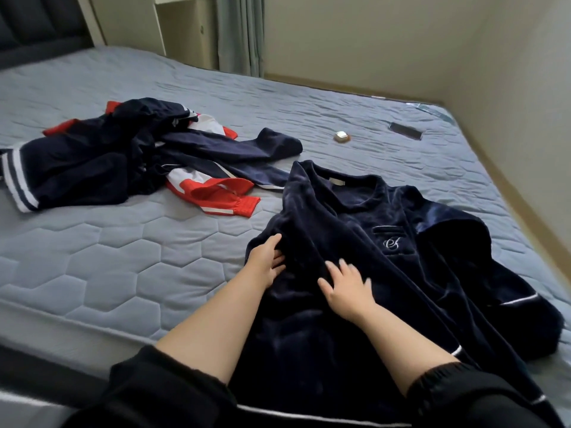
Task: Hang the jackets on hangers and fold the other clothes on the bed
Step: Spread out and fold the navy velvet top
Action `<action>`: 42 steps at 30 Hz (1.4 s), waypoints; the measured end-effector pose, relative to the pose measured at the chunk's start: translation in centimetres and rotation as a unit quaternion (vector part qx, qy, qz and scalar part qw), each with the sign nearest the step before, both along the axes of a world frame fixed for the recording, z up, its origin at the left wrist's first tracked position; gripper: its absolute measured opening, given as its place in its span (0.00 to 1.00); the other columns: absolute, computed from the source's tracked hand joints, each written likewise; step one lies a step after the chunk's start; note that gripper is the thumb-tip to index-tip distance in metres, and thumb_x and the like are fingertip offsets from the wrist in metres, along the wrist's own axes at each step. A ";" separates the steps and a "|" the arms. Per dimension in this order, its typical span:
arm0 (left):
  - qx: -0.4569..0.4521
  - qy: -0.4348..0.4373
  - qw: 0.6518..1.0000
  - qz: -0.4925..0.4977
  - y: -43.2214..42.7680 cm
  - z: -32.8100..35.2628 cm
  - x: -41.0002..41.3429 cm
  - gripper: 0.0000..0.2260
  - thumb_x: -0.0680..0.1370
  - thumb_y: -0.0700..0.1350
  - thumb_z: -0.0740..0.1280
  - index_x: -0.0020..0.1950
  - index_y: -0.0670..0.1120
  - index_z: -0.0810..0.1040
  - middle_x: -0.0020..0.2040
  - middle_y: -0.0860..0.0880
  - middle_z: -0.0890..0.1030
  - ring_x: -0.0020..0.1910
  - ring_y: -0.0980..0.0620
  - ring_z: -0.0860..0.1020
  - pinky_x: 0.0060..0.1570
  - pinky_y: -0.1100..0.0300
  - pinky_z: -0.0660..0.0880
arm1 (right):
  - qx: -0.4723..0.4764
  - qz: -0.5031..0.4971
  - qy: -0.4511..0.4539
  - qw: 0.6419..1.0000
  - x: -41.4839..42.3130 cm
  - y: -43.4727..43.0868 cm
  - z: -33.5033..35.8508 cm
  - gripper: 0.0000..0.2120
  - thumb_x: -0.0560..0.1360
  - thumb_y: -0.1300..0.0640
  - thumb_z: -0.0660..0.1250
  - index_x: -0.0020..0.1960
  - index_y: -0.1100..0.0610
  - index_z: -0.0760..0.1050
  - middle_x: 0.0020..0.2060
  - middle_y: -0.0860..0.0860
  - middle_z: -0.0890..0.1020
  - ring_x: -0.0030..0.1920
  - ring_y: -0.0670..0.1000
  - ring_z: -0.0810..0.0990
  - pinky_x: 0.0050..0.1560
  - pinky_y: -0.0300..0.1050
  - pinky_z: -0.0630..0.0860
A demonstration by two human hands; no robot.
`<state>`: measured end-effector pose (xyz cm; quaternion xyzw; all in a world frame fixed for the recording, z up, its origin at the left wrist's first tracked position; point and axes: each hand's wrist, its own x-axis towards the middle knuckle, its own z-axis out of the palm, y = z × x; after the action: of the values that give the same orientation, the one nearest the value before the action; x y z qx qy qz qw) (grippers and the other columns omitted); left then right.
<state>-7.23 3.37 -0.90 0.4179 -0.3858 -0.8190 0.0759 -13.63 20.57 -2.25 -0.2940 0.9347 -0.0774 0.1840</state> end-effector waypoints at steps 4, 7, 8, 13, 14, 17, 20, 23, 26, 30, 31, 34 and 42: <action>0.005 -0.017 0.998 0.055 -1.0 -0.3 -2.5 0.17 0.77 0.43 0.67 0.65 0.40 0.74 0.56 0.43 0.80 0.51 0.46 0.78 0.47 0.55 0.74 | 0.075 -0.027 -0.118 0.990 -1.0 -1.0 -1.7 0.31 0.80 0.37 0.48 0.78 0.45 0.43 0.78 0.51 0.44 0.77 0.53 0.42 0.72 0.67 0.49; -0.039 -0.077 0.977 0.194 -2.1 -1.9 -1.9 0.10 0.74 0.35 0.65 0.55 0.38 0.76 0.44 0.43 0.79 0.37 0.48 0.78 0.39 0.53 0.78 | 0.094 -0.037 -0.121 0.988 -1.2 -2.1 -1.6 0.32 0.79 0.35 0.47 0.78 0.45 0.43 0.78 0.51 0.44 0.77 0.55 0.42 0.71 0.68 0.50; -0.058 -0.098 0.968 0.223 -2.1 -2.8 -1.4 0.08 0.74 0.35 0.65 0.53 0.38 0.76 0.43 0.44 0.79 0.36 0.48 0.78 0.41 0.52 0.80 | 0.097 -0.038 -0.122 0.987 -1.3 -2.3 -1.5 0.32 0.79 0.35 0.47 0.78 0.45 0.43 0.78 0.51 0.44 0.77 0.56 0.42 0.71 0.68 0.51; -0.239 -0.162 0.929 0.232 -0.2 -3.5 -0.4 0.07 0.76 0.43 0.66 0.51 0.40 0.74 0.44 0.46 0.79 0.31 0.50 0.77 0.30 0.60 0.73 | 0.105 -0.035 -0.078 0.991 -0.5 -2.3 -2.5 0.33 0.79 0.35 0.46 0.78 0.46 0.40 0.78 0.52 0.43 0.77 0.55 0.41 0.70 0.69 0.50; -0.255 -0.162 0.923 0.239 0.2 -3.0 -0.5 0.07 0.76 0.43 0.67 0.50 0.41 0.73 0.42 0.48 0.78 0.30 0.50 0.77 0.28 0.62 0.70 | 0.110 -0.030 -0.070 0.991 -0.2 -2.2 -2.5 0.33 0.79 0.35 0.45 0.78 0.47 0.40 0.78 0.52 0.42 0.77 0.55 0.41 0.70 0.69 0.49; -0.351 -0.184 0.894 0.210 1.1 -2.4 -0.2 0.11 0.75 0.43 0.69 0.48 0.43 0.68 0.36 0.51 0.72 0.35 0.49 0.73 0.37 0.57 0.69 | 0.110 -0.008 -0.053 0.992 -0.7 -2.0 -2.1 0.33 0.79 0.36 0.47 0.78 0.48 0.44 0.77 0.54 0.51 0.76 0.56 0.49 0.69 0.65 0.55; -0.617 -0.057 0.778 0.107 2.3 -2.8 0.0 0.10 0.74 0.42 0.68 0.52 0.43 0.70 0.43 0.48 0.74 0.42 0.48 0.73 0.47 0.52 0.72 | -0.025 -0.009 -0.017 0.999 -2.8 -1.4 -0.7 0.25 0.80 0.41 0.53 0.72 0.52 0.65 0.67 0.55 0.70 0.69 0.57 0.65 0.66 0.55 0.65; -0.786 0.018 0.615 -0.064 3.8 -3.3 -1.7 0.21 0.75 0.46 0.61 0.67 0.44 0.68 0.63 0.43 0.74 0.64 0.46 0.70 0.63 0.52 0.66 | -0.094 -0.032 0.120 0.988 -3.8 0.1 -0.1 0.22 0.80 0.49 0.56 0.72 0.55 0.67 0.71 0.56 0.68 0.71 0.57 0.63 0.70 0.54 0.59; -0.774 -0.141 0.540 -0.300 3.4 -4.2 -2.5 0.26 0.81 0.53 0.53 0.78 0.50 0.51 0.78 0.46 0.54 0.77 0.46 0.50 0.73 0.46 0.52 | 0.027 -0.029 0.117 0.992 -3.2 3.3 -1.6 0.28 0.82 0.45 0.50 0.79 0.51 0.49 0.78 0.54 0.49 0.77 0.55 0.45 0.74 0.59 0.44; -0.726 -0.262 0.515 -0.373 2.9 -5.2 -2.5 0.27 0.82 0.58 0.48 0.79 0.52 0.45 0.79 0.47 0.46 0.78 0.48 0.45 0.74 0.49 0.47 | 0.026 -0.120 0.090 0.988 -2.8 7.2 -3.7 0.29 0.81 0.43 0.47 0.79 0.49 0.43 0.78 0.51 0.45 0.78 0.51 0.41 0.75 0.58 0.42; -0.724 -0.275 0.508 -0.377 3.4 -4.8 -2.9 0.27 0.82 0.57 0.48 0.79 0.51 0.44 0.79 0.47 0.46 0.78 0.47 0.44 0.74 0.48 0.47 | 0.012 -0.135 0.094 0.986 -2.7 7.6 -3.8 0.29 0.81 0.44 0.48 0.79 0.49 0.44 0.78 0.51 0.46 0.77 0.51 0.41 0.75 0.57 0.41; -0.705 -0.306 0.506 -0.391 5.4 -3.4 -4.3 0.27 0.83 0.55 0.47 0.79 0.48 0.43 0.79 0.44 0.43 0.77 0.44 0.41 0.74 0.44 0.45 | -0.035 -0.140 0.093 0.985 -2.6 7.8 -4.2 0.28 0.81 0.46 0.50 0.79 0.51 0.47 0.78 0.51 0.49 0.78 0.50 0.44 0.76 0.55 0.43; -0.695 -0.232 0.516 -0.445 13.7 -2.8 -5.6 0.27 0.83 0.54 0.46 0.78 0.46 0.41 0.78 0.40 0.41 0.77 0.41 0.39 0.74 0.43 0.43 | -0.427 -0.428 -0.041 0.796 -4.5 10.3 -2.5 0.19 0.77 0.65 0.55 0.67 0.57 0.72 0.51 0.50 0.80 0.55 0.51 0.78 0.60 0.46 0.73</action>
<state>-12.87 17.04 -3.74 0.1808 -0.9714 -0.0913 -0.1242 -18.09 30.85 -4.72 0.0910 0.8290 -0.5511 0.0258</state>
